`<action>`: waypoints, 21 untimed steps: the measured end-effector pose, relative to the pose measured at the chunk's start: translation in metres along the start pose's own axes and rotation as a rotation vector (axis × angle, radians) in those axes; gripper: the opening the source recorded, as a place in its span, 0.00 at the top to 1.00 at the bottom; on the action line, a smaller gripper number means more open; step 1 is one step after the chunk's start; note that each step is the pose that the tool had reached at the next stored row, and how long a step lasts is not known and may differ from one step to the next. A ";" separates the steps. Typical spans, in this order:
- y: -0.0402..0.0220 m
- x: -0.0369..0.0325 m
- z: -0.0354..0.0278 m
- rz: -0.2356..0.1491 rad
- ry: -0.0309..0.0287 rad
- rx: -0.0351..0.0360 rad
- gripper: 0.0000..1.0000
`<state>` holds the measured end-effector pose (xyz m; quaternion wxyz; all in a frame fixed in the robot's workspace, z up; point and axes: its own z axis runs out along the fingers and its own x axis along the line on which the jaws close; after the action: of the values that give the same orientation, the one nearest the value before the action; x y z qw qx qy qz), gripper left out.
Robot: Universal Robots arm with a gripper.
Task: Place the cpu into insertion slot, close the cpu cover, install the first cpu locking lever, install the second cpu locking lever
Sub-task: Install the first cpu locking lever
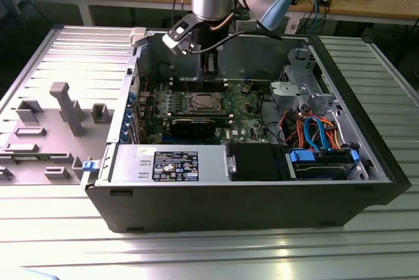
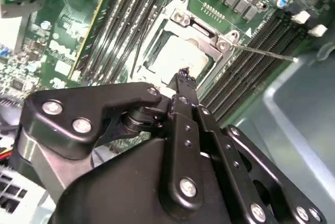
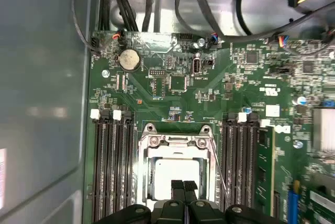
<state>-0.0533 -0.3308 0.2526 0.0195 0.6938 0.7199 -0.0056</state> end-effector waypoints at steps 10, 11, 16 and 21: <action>0.0005 -0.0008 -0.0232 -0.016 -0.0004 -0.0006 0.89; 0.0004 -0.0008 -0.0232 -0.033 -0.0001 -0.0011 0.89; 0.0003 -0.0008 -0.0232 -0.095 0.0011 -0.0034 0.89; 0.0003 -0.0008 -0.0232 -0.111 0.0014 -0.0040 0.89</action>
<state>-0.0534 -0.3308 0.2759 0.0200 0.6529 0.7572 -0.0047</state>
